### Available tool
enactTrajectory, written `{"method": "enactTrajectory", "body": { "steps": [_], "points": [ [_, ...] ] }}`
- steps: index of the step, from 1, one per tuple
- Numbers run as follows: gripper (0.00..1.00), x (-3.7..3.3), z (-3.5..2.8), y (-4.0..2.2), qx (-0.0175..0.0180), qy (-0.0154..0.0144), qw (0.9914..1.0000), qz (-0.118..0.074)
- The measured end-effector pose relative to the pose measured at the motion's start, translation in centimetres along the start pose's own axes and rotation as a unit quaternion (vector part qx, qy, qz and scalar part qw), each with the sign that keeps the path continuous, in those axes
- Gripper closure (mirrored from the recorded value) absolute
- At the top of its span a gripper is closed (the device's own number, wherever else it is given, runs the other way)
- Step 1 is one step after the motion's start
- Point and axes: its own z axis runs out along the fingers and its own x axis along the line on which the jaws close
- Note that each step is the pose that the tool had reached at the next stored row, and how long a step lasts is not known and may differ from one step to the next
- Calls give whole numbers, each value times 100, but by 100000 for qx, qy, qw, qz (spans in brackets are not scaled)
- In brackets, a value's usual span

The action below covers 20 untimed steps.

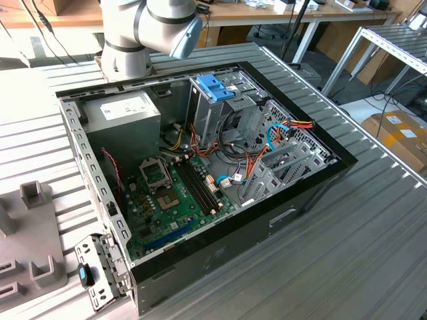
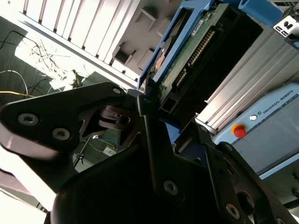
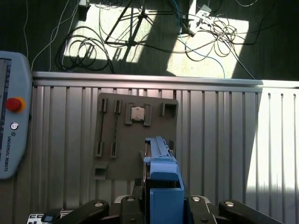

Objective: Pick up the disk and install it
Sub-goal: 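Pick up the disk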

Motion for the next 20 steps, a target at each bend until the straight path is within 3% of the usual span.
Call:
{"method": "enactTrajectory", "body": {
  "steps": [20],
  "points": [
    [63, 12, -10, -145, -3, 3, 100000, 0]
  ]
}}
